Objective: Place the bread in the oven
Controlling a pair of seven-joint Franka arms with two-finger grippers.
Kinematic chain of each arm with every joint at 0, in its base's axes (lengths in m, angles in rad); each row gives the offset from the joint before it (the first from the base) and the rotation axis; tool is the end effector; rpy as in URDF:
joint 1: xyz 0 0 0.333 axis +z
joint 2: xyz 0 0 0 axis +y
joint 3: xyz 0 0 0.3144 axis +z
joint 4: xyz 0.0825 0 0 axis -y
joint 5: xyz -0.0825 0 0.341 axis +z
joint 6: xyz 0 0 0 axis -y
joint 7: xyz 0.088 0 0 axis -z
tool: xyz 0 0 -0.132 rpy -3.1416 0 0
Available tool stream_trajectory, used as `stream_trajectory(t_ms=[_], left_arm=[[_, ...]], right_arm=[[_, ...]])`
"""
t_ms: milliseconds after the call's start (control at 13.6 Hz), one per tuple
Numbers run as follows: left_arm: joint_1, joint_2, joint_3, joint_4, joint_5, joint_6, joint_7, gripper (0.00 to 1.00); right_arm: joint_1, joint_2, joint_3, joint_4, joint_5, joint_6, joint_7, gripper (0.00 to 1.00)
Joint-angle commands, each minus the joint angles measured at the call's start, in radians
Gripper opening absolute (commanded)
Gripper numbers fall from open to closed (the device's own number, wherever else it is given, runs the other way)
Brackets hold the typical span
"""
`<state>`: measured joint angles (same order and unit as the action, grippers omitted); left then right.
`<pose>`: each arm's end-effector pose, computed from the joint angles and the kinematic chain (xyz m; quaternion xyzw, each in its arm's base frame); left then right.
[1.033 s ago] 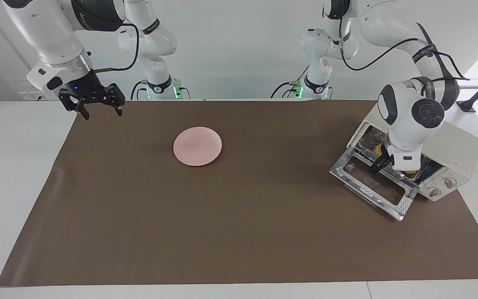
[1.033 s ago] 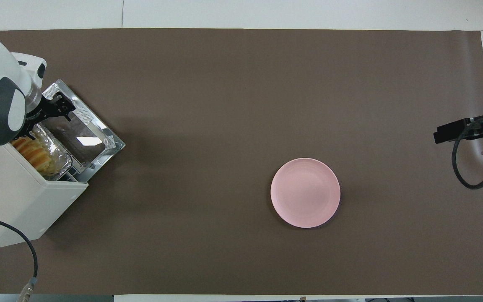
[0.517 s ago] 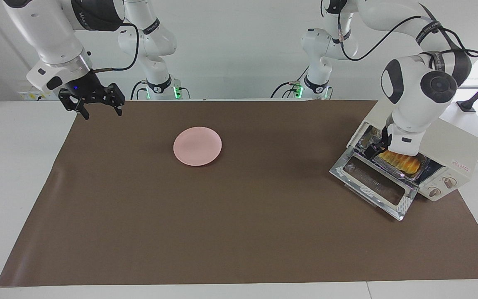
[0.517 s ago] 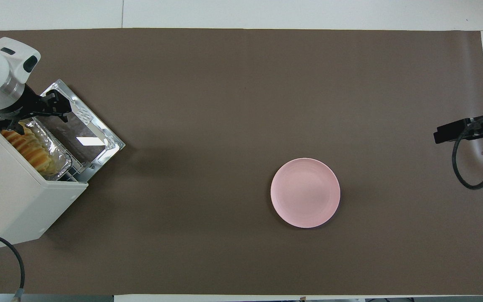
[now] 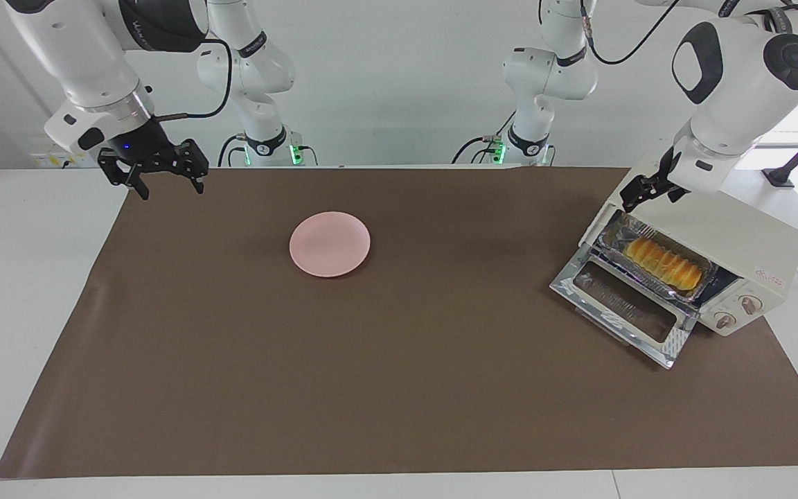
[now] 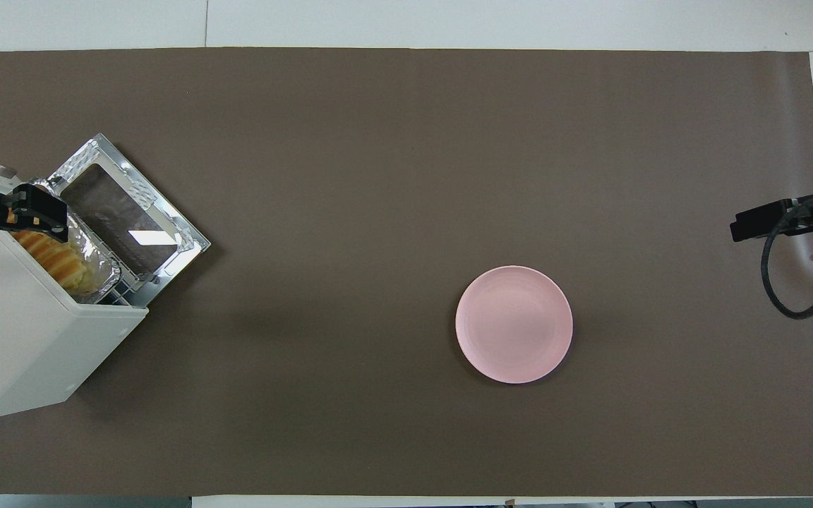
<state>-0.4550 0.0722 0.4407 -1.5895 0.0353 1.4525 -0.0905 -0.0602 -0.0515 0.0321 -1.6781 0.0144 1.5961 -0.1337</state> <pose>0.5092 -0.0094 0.5481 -0.9936 -0.0392 0.0991 0.0382 0.4951 -0.0117 0.5800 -0.9985 -0.0524 0.0147 0.0076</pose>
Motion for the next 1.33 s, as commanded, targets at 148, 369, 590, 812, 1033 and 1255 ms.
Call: stream_trajectory(t_ms=[148,369,590,812,1033,1255], left_arm=[[0.174,-0.092,-0.194,-0.04,-0.017,-0.103,0.068,1.0],[0.228,-0.091,-0.269,-0.041,-0.017,-0.093,0.066,1.0],[0.225,-0.098,-0.27,-0.043,-0.017,-0.092,0.072,1.0],[0.222,-0.143,-0.275,-0.082,-0.017,-0.092,0.069,1.0],[0.223,-0.143,-0.275,-0.09,-0.017,-0.041,0.071,1.0],[0.222,-0.143,-0.277,-0.093,-0.017,-0.041,0.071,1.0]], right_arm=[[0.0,-0.025,-0.003,-0.026,0.01,-0.004,0.014,1.0],[0.0,-0.024,-0.003,-0.026,0.01,-0.004,0.014,1.0],[0.0,-0.024,-0.003,-0.026,0.01,-0.004,0.014,1.0],[0.0,-0.024,-0.003,-0.026,0.01,-0.004,0.014,1.0],[0.0,-0.024,-0.003,-0.026,0.01,-0.004,0.014,1.0],[0.0,-0.025,-0.003,-0.026,0.01,-0.004,0.014,1.0]])
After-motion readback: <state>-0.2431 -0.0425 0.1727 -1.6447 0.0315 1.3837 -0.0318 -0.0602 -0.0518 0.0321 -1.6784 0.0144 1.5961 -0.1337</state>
